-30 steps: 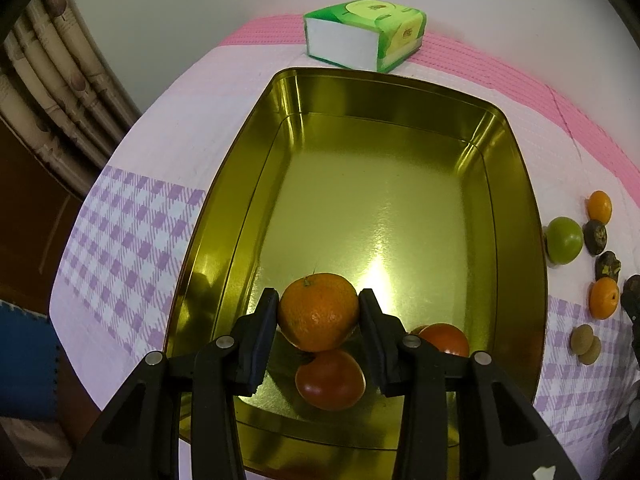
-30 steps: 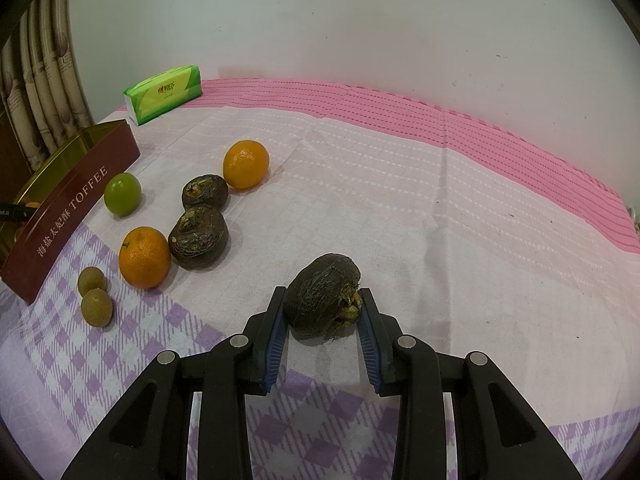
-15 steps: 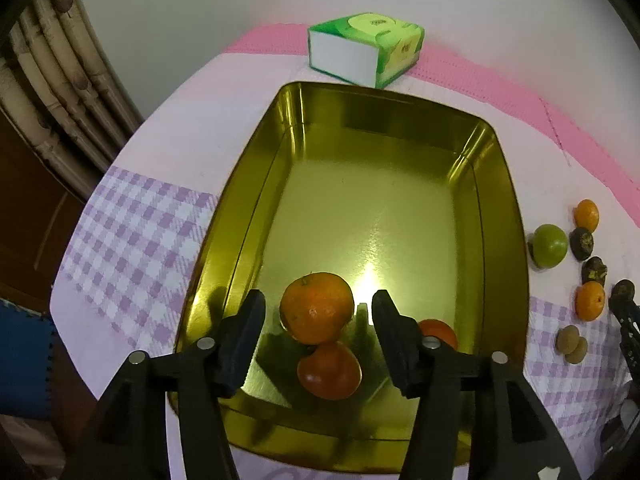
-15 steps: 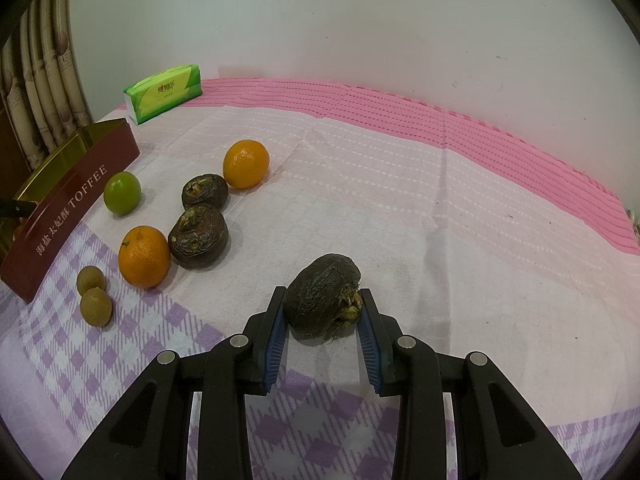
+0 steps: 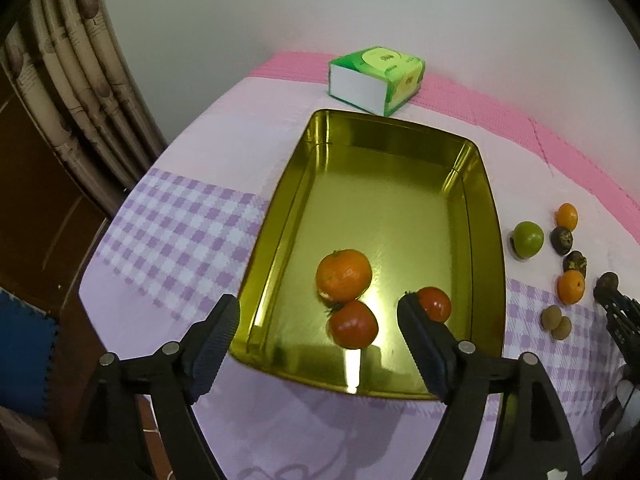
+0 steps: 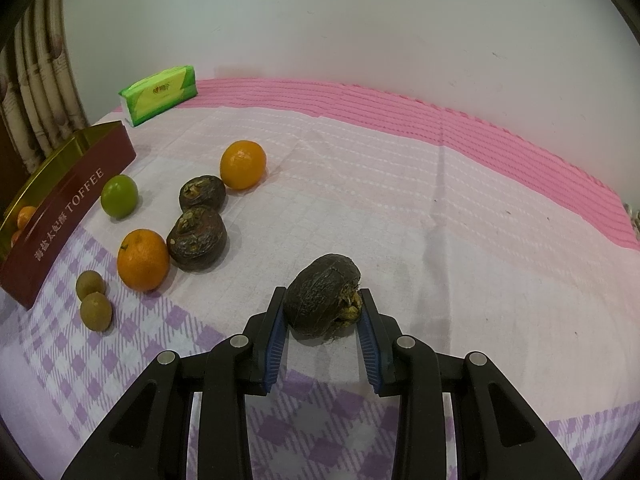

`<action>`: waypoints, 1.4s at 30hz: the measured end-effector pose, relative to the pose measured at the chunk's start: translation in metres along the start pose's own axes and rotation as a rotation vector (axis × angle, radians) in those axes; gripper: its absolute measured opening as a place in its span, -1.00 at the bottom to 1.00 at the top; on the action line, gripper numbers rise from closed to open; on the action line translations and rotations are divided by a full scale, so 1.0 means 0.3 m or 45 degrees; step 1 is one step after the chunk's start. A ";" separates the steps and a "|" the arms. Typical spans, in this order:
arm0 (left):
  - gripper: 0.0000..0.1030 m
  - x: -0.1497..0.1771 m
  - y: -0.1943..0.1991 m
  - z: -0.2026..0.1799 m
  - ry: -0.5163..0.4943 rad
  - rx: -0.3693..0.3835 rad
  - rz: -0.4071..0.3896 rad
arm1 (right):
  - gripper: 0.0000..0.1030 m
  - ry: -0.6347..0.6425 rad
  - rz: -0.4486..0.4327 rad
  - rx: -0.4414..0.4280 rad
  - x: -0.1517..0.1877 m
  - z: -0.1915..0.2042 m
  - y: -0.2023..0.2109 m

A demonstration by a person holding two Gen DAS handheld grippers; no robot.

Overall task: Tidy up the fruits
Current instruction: 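Carry the dark brown wrinkled fruit into the tin and open the right tool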

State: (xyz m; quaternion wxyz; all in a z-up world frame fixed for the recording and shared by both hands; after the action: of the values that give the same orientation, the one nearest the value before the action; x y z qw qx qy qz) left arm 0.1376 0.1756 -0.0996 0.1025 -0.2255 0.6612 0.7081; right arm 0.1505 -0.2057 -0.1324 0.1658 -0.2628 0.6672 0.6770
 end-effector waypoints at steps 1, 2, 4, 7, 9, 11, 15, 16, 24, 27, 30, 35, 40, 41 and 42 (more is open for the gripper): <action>0.63 0.004 0.006 0.006 0.002 -0.003 -0.003 | -0.33 -0.001 0.003 0.001 -0.001 0.001 0.000; 0.67 0.008 0.014 0.015 0.010 -0.008 -0.007 | -0.33 0.000 0.006 -0.001 -0.001 0.005 -0.001; 0.68 0.018 0.026 0.024 0.021 -0.002 -0.011 | -0.33 0.003 0.012 -0.001 -0.002 0.009 0.001; 0.73 0.027 0.037 0.038 0.038 -0.001 -0.017 | -0.34 0.011 0.014 0.003 -0.003 0.017 0.007; 0.76 0.032 0.046 0.049 0.047 -0.009 -0.026 | -0.34 0.008 0.009 0.001 -0.008 0.022 0.017; 0.76 0.037 0.051 0.057 0.055 -0.012 -0.032 | -0.34 0.007 -0.001 -0.003 -0.017 0.029 0.033; 0.76 0.046 0.056 0.073 0.090 -0.002 -0.034 | -0.34 0.016 -0.025 -0.011 -0.038 0.048 0.074; 0.76 0.047 0.059 0.077 0.098 -0.002 -0.037 | -0.34 0.017 -0.029 -0.012 -0.041 0.053 0.081; 0.84 0.034 0.076 0.103 0.139 -0.005 -0.072 | -0.34 0.040 -0.058 -0.073 -0.084 0.136 0.148; 0.86 0.028 0.079 0.118 0.162 -0.013 -0.083 | -0.34 0.072 -0.074 -0.126 -0.120 0.212 0.176; 0.87 0.025 0.079 0.143 0.197 -0.031 -0.084 | -0.34 0.106 -0.092 -0.212 -0.163 0.318 0.201; 0.87 0.024 0.077 0.203 0.279 -0.087 -0.088 | -0.34 0.176 -0.090 -0.371 -0.222 0.538 0.213; 0.87 0.027 0.074 0.260 0.352 -0.136 -0.088 | -0.34 0.278 -0.068 -0.487 -0.237 0.755 0.206; 0.87 0.028 0.074 0.271 0.366 -0.144 -0.087 | -0.34 0.299 -0.061 -0.502 -0.232 0.789 0.206; 0.87 0.029 0.074 0.277 0.374 -0.147 -0.087 | -0.34 0.319 -0.056 -0.514 -0.227 0.822 0.208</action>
State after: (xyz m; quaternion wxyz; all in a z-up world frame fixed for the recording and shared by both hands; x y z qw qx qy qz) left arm 0.1049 0.2537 -0.0818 0.0156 -0.3547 0.6192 0.7004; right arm 0.1362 0.0437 -0.0493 0.0402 -0.3871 0.5277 0.7550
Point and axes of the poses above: each gripper's, at about its wrist camera, not at the fingertips, and y roughly against the way its jaws point, z to its left, x to its underside, the point moved 10 cm from there along -y, roughly the way its jaws point, and after that the axes turned 2 degrees about z, right-handed, at the moved point
